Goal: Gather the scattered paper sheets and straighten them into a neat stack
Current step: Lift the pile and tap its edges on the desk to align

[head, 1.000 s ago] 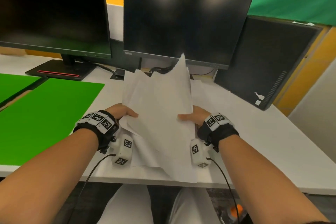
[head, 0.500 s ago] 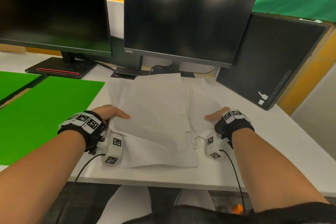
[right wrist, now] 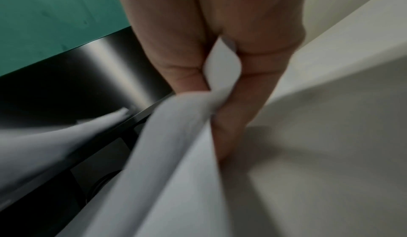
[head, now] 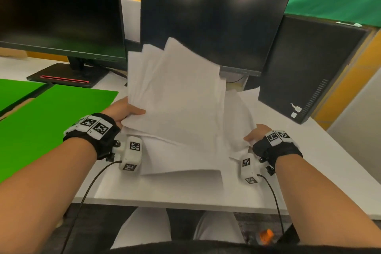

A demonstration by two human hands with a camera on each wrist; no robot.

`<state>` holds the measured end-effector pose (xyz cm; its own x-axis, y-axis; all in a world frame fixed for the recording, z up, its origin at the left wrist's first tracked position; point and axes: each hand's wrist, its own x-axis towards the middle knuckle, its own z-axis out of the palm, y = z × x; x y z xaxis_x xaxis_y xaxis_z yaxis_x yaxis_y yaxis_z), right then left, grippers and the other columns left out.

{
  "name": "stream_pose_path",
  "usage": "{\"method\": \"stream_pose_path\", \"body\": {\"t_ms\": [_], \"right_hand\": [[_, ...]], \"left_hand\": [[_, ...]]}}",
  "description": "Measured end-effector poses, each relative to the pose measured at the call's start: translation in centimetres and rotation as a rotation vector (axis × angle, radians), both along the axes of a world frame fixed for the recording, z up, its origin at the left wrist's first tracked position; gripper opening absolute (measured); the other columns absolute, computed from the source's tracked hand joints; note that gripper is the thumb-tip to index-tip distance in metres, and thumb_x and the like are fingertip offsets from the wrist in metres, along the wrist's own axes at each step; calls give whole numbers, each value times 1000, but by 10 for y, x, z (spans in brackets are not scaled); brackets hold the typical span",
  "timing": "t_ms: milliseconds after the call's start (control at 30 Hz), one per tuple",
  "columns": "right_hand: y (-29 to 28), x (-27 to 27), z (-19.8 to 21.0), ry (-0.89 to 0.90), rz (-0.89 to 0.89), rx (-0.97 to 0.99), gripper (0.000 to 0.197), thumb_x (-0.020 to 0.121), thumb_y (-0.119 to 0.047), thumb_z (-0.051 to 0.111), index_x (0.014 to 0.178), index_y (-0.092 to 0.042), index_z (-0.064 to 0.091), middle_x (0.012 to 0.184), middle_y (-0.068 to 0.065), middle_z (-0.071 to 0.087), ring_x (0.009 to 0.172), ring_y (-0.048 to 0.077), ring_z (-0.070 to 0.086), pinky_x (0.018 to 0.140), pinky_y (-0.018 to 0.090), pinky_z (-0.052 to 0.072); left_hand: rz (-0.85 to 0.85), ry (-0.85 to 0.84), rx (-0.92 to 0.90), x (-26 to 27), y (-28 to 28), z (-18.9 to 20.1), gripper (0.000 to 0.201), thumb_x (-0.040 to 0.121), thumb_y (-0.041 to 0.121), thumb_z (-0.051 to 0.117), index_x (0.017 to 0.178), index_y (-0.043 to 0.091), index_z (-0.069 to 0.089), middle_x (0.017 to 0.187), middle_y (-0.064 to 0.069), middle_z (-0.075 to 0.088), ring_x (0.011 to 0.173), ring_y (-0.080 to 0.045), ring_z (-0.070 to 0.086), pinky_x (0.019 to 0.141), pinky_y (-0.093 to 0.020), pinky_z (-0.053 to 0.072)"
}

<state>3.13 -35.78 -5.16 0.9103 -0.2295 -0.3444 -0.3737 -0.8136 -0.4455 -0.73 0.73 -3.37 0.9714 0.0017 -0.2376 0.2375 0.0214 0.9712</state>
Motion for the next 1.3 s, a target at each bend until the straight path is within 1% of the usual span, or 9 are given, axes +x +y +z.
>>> {"method": "stream_pose_path", "body": {"t_ms": [100, 200, 300, 500, 633, 800, 900, 1067, 1300], "right_hand": [[-1, -7, -2, -2, 0, -31, 52, 85, -11, 63, 134, -2, 46, 139, 17, 47, 126, 34, 47, 99, 34, 45], [-1, -6, -4, 42, 9, 119, 62, 75, -11, 73, 131, 0, 48, 133, 17, 55, 120, 35, 51, 105, 42, 40], [7, -8, -3, 79, 41, 186, 58, 78, -13, 71, 130, -2, 49, 133, 17, 55, 119, 35, 52, 105, 42, 40], [23, -10, -2, -60, -82, 293, 69, 96, -54, 19, 141, -3, 36, 148, 16, 37, 135, 30, 36, 112, 32, 21], [23, -1, -7, -4, -66, 401, 75, 86, -63, 41, 141, -11, 38, 143, 11, 43, 130, 31, 43, 108, 34, 32], [33, 6, -18, 91, 197, 403, 55, 78, -18, 72, 129, -11, 54, 128, 6, 59, 119, 28, 54, 106, 38, 39], [35, 5, -16, 87, 223, 445, 63, 68, -17, 78, 127, -11, 57, 124, 9, 63, 115, 30, 57, 106, 44, 41], [41, -9, 2, -10, 247, 590, 43, 77, 4, 66, 118, -7, 58, 116, 13, 64, 109, 31, 59, 103, 43, 44], [38, -19, -8, 87, 267, 726, 32, 84, 9, 54, 105, -15, 59, 97, 3, 65, 91, 22, 61, 89, 31, 47]], "left_hand": [[68, 17, -159, 8, 1, 2, 29, 88, -6, 48, 107, 12, 61, 90, -6, 74, 88, -23, 63, 70, -34, 60], [134, 98, -195, 14, 0, -1, 34, 89, -2, 50, 122, 5, 57, 115, -15, 64, 89, -25, 62, 85, -36, 56], [137, 205, -90, 12, -2, -15, 40, 88, 4, 54, 127, -4, 53, 126, -20, 59, 87, -28, 62, 82, -36, 52], [58, 279, 248, 10, -29, -35, 50, 79, 2, 67, 126, -4, 51, 112, -22, 64, 96, -37, 61, 93, -45, 49], [62, 233, 310, 33, -21, -49, 77, 56, 8, 79, 128, 1, 51, 126, -19, 60, 115, -41, 56, 104, -52, 43], [-4, 221, 184, 14, -42, -21, 59, 71, 4, 68, 127, 6, 50, 116, -18, 61, 106, -38, 58, 89, -46, 51], [-38, 228, 146, 6, -44, -24, 61, 65, 3, 65, 125, 5, 53, 103, -17, 63, 97, -37, 59, 83, -43, 52], [-39, 205, 92, 6, -41, -34, 55, 70, -3, 63, 124, 6, 56, 115, -20, 64, 108, -40, 59, 96, -49, 48], [-82, 242, 81, 16, -23, -44, 88, 44, 25, 89, 126, 15, 58, 119, -15, 68, 111, -37, 63, 99, -52, 48]]}}
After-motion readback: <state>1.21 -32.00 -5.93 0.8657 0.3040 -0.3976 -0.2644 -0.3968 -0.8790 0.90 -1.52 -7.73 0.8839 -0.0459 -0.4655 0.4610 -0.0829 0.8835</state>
